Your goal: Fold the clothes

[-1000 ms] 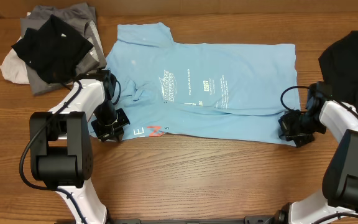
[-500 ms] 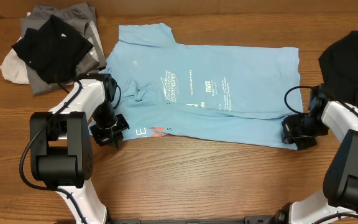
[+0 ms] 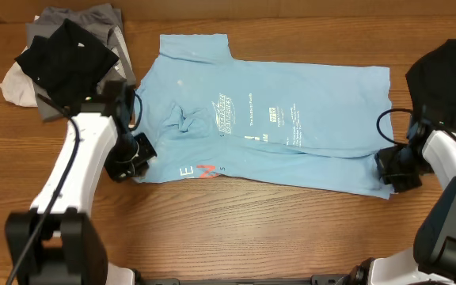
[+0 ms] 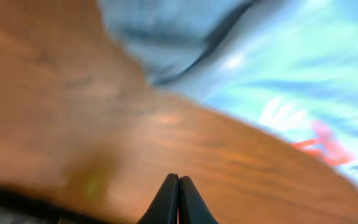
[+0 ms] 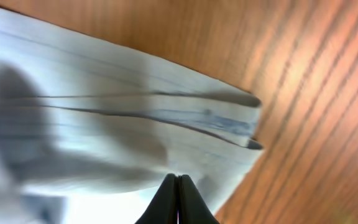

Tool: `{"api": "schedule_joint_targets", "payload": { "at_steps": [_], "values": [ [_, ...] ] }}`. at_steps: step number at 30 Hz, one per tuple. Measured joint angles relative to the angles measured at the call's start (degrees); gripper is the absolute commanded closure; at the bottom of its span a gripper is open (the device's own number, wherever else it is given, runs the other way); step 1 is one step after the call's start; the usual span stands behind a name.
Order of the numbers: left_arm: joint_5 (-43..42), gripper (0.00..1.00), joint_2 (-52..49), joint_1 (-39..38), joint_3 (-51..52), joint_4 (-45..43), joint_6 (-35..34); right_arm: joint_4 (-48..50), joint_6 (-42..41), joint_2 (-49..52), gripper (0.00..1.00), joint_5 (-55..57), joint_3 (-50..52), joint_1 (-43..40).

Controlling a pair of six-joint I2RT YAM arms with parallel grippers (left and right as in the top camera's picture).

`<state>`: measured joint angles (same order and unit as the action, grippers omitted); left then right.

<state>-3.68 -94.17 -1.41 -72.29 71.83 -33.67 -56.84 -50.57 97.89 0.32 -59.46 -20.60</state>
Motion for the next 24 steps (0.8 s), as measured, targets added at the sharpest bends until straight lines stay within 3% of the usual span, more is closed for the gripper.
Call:
{"api": "schedule_joint_targets", "payload": {
  "at_steps": [6, 13, 24],
  "values": [
    [-4.5, 0.96, -0.9, 0.0, -0.1, -5.7, 3.4, 0.4, 1.5, -0.3, 0.96, -0.9, -0.4, 0.0],
    [-8.2, 0.96, -9.6, -1.7, 0.0, -9.5, 7.2, 0.5, 2.6, -0.3, 0.96, -1.7, -0.4, 0.0],
    [-5.7, 0.96, -18.0, -1.7, -0.1, -13.4, 8.8, 0.0, 3.4, -0.3, 0.96, -1.9, -0.4, 0.0]
  ]
}}
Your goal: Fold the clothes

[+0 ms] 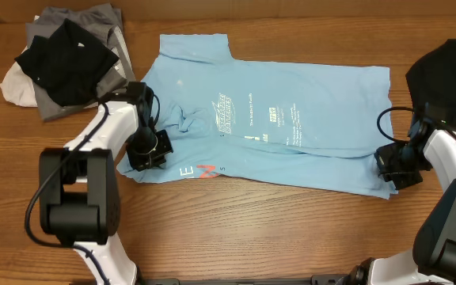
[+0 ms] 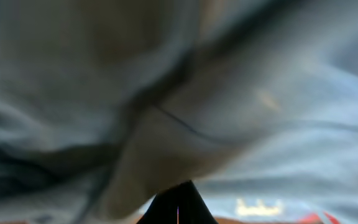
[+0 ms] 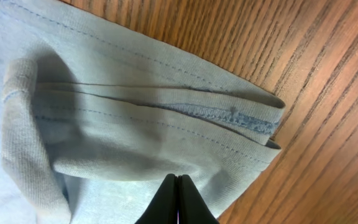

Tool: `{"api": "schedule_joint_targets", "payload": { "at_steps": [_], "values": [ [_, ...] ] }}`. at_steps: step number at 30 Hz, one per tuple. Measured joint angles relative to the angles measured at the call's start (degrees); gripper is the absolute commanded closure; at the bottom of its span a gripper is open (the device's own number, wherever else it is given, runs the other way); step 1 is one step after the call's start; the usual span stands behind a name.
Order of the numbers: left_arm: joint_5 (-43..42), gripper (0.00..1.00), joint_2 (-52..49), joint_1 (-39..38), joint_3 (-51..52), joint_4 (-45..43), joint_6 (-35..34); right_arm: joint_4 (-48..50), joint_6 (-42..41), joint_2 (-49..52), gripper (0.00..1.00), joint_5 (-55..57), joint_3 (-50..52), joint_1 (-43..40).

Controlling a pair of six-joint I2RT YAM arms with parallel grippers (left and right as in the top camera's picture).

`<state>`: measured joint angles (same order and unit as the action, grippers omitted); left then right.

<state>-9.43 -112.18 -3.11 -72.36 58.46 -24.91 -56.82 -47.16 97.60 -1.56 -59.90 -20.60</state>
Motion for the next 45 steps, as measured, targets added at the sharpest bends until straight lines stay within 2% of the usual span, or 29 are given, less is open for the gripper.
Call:
{"api": "schedule_joint_targets", "payload": {
  "at_steps": [13, 29, 38, 45],
  "values": [
    [3.0, 0.96, -1.3, 6.6, 0.0, 3.1, -1.7, -0.9, 0.7, 0.0, 0.96, -0.6, 0.2, 0.0],
    [5.5, 0.96, -1.4, 6.9, 0.0, 12.5, -3.9, -3.2, -3.7, 0.0, 0.96, 0.2, 2.8, 0.0],
    [6.3, 0.96, -1.3, 6.9, 0.0, 14.9, -5.4, -3.2, -4.9, 0.0, 0.96, 2.0, 3.0, 0.0],
    [9.4, 0.96, 8.5, 6.9, 2.9, 15.3, -9.6, -3.1, -5.4, 0.0, 0.96, 2.1, 3.0, -2.5]
  ]
}}
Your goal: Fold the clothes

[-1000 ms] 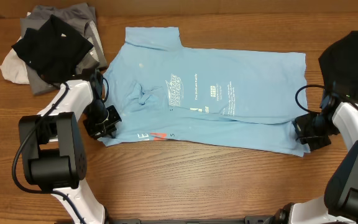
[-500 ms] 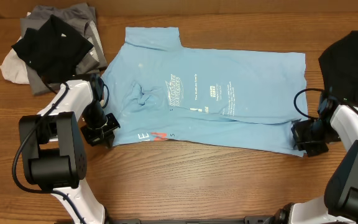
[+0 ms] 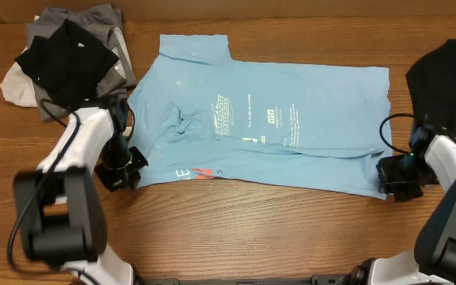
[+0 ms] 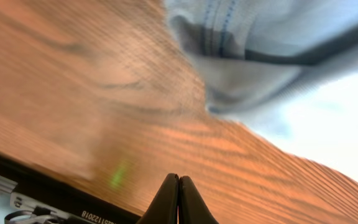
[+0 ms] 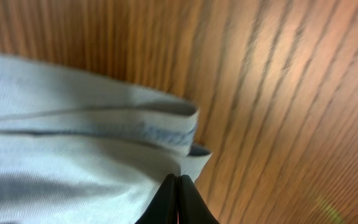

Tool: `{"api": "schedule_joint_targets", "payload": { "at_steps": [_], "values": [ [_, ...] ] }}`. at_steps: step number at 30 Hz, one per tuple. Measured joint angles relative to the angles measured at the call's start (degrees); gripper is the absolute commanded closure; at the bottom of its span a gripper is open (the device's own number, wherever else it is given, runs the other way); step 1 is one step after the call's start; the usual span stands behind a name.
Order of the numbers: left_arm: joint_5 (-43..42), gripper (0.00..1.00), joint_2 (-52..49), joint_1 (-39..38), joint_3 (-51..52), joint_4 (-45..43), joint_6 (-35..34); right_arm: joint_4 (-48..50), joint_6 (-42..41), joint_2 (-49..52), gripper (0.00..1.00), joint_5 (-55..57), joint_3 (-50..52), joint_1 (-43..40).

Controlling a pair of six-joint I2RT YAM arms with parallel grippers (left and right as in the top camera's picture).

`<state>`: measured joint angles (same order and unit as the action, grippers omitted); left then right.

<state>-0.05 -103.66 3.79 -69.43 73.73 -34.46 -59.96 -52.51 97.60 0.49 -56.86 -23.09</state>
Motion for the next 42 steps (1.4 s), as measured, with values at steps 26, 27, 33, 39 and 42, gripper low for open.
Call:
{"api": "schedule_joint_targets", "payload": {
  "at_steps": [26, 27, 33, 39, 42],
  "values": [
    [-10.4, 0.96, -5.0, -12.6, 0.1, -18.3, 8.9, 8.3, 19.8, 0.0, 0.96, -7.5, -0.1, 10.1],
    [-10.3, 0.96, -5.6, -12.6, 0.1, -18.8, 9.0, 8.4, 20.3, 0.0, 0.96, -7.6, -0.1, 10.3],
    [-8.3, 0.96, -7.1, -12.6, 0.1, -20.5, 9.2, 10.0, 21.4, 0.0, 0.96, -7.8, -0.1, 11.9],
    [-7.4, 0.96, -7.3, -12.6, 0.1, -20.6, 9.1, 10.6, 19.0, 0.9, 0.96, -7.5, -0.1, 11.9],
    [-7.1, 0.96, -7.3, -12.6, 0.1, -20.5, 9.0, 10.6, 17.5, 2.4, 0.96, -7.0, -0.1, 11.9]
  ]
}}
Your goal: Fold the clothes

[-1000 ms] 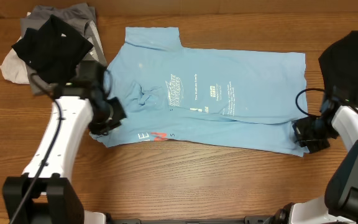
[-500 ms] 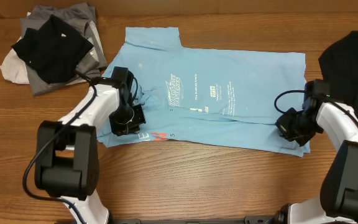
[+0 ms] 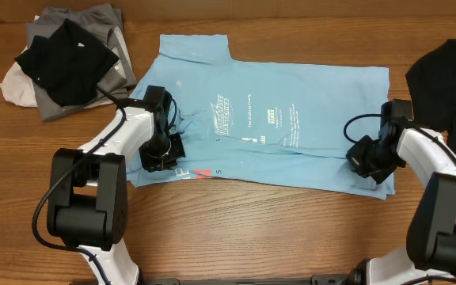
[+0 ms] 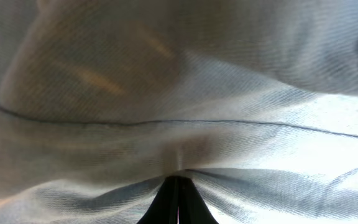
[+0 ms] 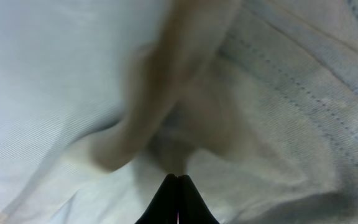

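Note:
A light blue T-shirt (image 3: 291, 119) with printed text lies spread on the wooden table (image 3: 252, 229), with a crumpled patch near its left side. My left gripper (image 3: 158, 152) is shut, and its tips rest on the shirt's lower left part. In the left wrist view the shut left gripper (image 4: 179, 179) presses into puckered cloth (image 4: 229, 74). My right gripper (image 3: 364, 161) is shut on top of the shirt's lower right part. In the right wrist view the shut right gripper (image 5: 179, 177) touches bunched fabric (image 5: 73, 74). No cloth shows between either pair of fingers.
A pile of black and grey clothes (image 3: 66, 55) sits at the back left corner. A black garment (image 3: 446, 75) lies at the right edge behind my right arm. Bare wood runs along the front of the table.
My left gripper was over bare wood off the shirt's lower left edge and is now on the shirt. My right gripper was beside the lower right corner and is now further left, on the cloth.
Both grippers stayed shut throughout. The left was first at the shirt's lower left edge, then on the shirt near the crumpled patch, then back over wood, and now on the shirt again. The right stayed at the lower right corner until now.

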Tool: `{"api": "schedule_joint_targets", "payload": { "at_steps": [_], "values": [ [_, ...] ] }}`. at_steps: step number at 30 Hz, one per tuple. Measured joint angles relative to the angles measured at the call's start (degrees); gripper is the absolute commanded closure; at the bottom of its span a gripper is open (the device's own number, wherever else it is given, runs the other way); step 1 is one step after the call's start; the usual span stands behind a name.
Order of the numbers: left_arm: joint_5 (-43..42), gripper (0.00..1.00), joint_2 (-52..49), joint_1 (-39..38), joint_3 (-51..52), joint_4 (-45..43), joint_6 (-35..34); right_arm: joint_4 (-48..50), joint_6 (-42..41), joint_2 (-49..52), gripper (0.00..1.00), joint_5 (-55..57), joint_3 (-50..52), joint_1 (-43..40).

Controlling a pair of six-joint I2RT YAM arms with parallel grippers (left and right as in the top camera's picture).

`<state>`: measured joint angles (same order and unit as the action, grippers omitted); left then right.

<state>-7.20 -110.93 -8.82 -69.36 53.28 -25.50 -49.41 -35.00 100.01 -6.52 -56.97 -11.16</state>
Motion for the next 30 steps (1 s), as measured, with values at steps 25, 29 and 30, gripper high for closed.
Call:
{"api": "schedule_joint_targets", "payload": {
  "at_steps": [25, 29, 30],
  "values": [
    [8.4, 0.96, -0.4, 3.0, 3.0, 11.7, -6.8, -6.7, -14.7, 1.5, 0.96, 5.0, 0.1, -2.8],
    [9.4, 0.96, -0.4, 3.0, 3.8, 14.6, -8.2, -8.0, -15.0, 0.9, 0.96, 6.6, 0.8, -3.1],
    [9.5, 0.96, -0.4, 2.9, 4.0, 15.5, -8.6, -8.4, -15.0, 0.6, 0.96, 7.2, 1.2, -3.1]
  ]
}}
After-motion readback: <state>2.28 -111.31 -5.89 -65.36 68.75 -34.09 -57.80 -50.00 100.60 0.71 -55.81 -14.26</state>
